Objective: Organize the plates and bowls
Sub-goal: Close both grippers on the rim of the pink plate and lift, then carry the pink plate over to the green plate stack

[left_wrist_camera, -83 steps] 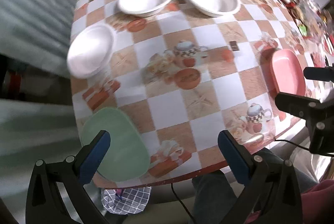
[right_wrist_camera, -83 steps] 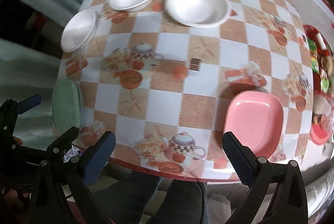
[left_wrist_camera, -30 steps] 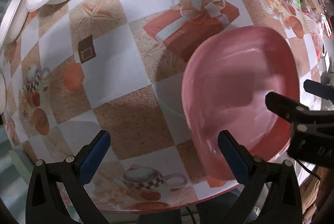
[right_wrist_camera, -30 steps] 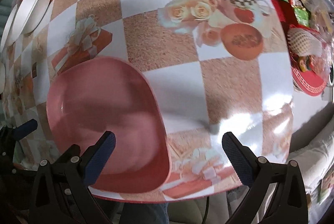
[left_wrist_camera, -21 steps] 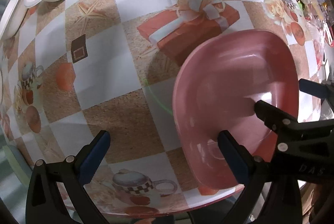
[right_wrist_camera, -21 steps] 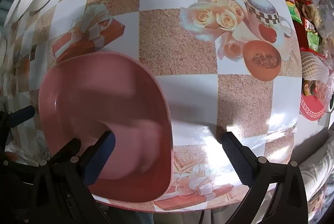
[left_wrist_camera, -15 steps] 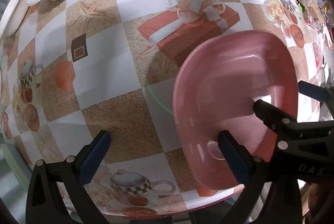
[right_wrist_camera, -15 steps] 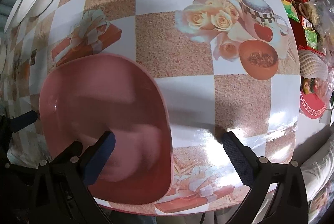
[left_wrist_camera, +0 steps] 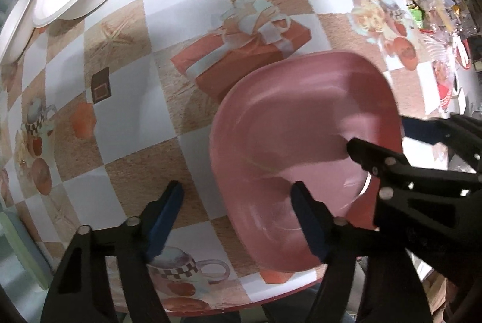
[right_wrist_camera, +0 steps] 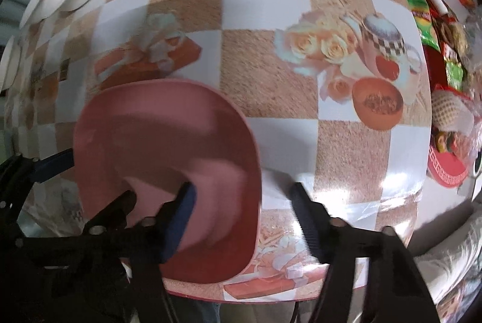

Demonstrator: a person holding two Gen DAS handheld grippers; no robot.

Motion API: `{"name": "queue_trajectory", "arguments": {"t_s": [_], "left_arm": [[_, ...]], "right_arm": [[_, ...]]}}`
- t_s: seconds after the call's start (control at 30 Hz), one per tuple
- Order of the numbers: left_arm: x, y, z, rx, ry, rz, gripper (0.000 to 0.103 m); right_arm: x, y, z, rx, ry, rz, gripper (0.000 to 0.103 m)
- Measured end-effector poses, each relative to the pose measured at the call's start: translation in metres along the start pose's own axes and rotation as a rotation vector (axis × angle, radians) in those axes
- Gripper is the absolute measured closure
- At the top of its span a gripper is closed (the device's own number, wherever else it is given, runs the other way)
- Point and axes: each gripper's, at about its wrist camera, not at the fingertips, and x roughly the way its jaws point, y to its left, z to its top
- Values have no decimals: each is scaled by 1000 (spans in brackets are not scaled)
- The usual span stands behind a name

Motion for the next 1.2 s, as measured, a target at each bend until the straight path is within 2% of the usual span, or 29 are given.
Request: {"name": "queue_trajectory", "arguments": {"t_s": [0.03, 0.07, 0.1, 0.17, 0.3, 0.7, 0.93, 1.2], "left_arm": [[-2, -2, 0, 0, 0, -18, 38], [-7, -3, 1, 3, 0, -27, 42], [-11, 1, 2, -1, 8, -21, 43], [-13, 5, 1, -15, 10, -38, 47], [-12, 24, 0, -59, 22, -42, 48], [-20, 105, -28, -176, -1, 15, 48], [-28, 147, -46, -258, -10, 13, 48], [-36, 181, -57, -301, -27, 16, 48]], "right_arm": [[-2, 1, 1, -6, -2, 24, 74], [-2, 0, 2, -4, 8, 56, 82], [-2, -1, 6, 15, 22, 94, 85], [-3, 0, 8, 26, 26, 88, 85], [-4, 14, 13, 6, 38, 91, 85], [-8, 110, 16, -144, 42, 30, 85], [-11, 155, 23, -173, 42, 29, 85], [-19, 200, 28, -231, 40, 23, 85]]}}
